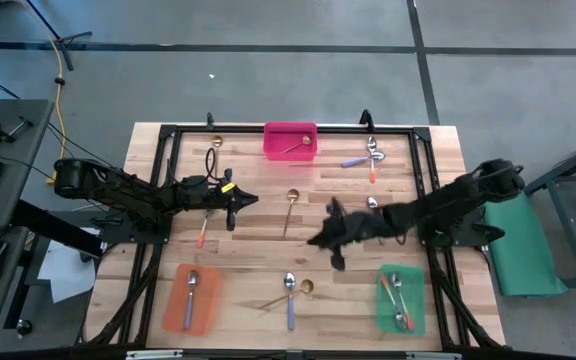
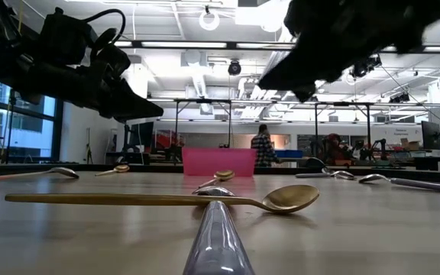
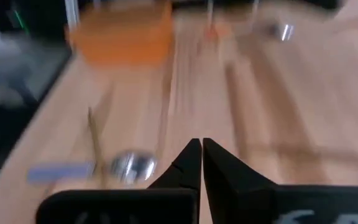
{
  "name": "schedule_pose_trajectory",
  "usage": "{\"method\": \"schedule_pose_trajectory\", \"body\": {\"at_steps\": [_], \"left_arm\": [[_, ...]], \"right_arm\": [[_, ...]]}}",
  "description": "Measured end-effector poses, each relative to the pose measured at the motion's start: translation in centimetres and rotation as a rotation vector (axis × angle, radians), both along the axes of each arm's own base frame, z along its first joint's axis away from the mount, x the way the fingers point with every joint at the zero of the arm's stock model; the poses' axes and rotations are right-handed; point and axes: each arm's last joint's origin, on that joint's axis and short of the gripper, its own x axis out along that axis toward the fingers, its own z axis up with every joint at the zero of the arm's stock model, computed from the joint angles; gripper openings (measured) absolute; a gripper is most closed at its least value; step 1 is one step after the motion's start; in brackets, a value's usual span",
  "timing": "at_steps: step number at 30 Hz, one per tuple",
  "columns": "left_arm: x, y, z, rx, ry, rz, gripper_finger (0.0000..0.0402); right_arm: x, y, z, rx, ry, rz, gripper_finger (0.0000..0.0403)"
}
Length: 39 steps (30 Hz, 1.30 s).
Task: Sort silverware by color (type)
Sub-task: Put the purple spoon into the orange bin
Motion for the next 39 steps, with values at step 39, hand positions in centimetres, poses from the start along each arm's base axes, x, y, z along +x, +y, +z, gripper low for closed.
{"method": "schedule_pose_trajectory", "body": {"at_steps": [39], "left_arm": [[-0.1, 0.4, 0.0, -0.043, -0.008, 0.133, 0.0019]], "right_arm": [[-6.6, -27.1, 1.7, -0.109, 1.142, -0.298, 0.0092]]}}
